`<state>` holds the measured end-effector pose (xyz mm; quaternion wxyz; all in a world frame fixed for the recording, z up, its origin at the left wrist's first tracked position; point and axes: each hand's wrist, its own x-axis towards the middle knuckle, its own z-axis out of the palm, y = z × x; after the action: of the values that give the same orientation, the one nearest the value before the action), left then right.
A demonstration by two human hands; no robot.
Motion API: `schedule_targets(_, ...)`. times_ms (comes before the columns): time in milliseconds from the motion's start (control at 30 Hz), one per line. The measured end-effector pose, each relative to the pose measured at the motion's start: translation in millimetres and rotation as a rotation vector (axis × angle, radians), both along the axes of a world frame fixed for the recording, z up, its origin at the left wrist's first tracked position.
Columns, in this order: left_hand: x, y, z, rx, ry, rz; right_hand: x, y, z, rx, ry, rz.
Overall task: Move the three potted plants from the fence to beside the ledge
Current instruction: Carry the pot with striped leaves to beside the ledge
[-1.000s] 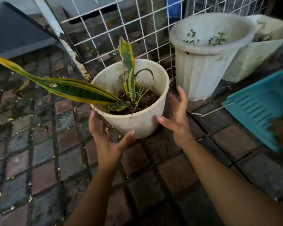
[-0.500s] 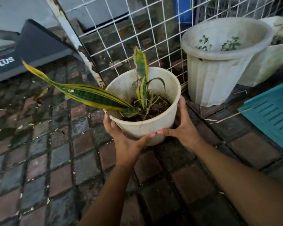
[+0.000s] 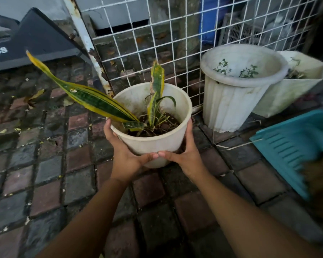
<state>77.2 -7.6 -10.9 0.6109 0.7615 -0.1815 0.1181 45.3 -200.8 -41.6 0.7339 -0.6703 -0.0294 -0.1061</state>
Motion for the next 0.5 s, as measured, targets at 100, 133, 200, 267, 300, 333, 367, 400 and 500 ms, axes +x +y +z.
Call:
schedule_targets(100,6,6,18,0.011,-0.081,-0.053,-7,2,6,-0.047,0.004,-0.015)
schedule_targets(133,6,8,23,0.005,-0.096,-0.060,-10,3,8,-0.060,-0.005,-0.030)
schedule_targets(200,4,11,33,-0.029,-0.094,-0.047,-14,7,15,-0.077,-0.014,-0.068)
schedule_targets(267,-1,14,44,-0.068,-0.079,-0.028,-15,9,29,-0.113,-0.007,-0.102)
schedule_targets(300,-2,16,52,-0.079,-0.082,-0.027,-14,10,36,-0.136,-0.007,-0.110)
schedule_targets(333,-3,19,59,-0.086,-0.097,-0.031,-11,11,43,-0.152,-0.017,-0.110)
schedule_targets(367,-3,22,66,-0.093,-0.119,-0.038,-8,11,50,-0.153,-0.032,-0.103)
schedule_targets(400,-4,24,74,-0.099,-0.135,-0.041,-4,13,56,-0.142,-0.050,-0.095)
schedule_targets(500,-5,29,94,-0.102,-0.189,-0.044,1,25,79,-0.086,-0.139,-0.098)
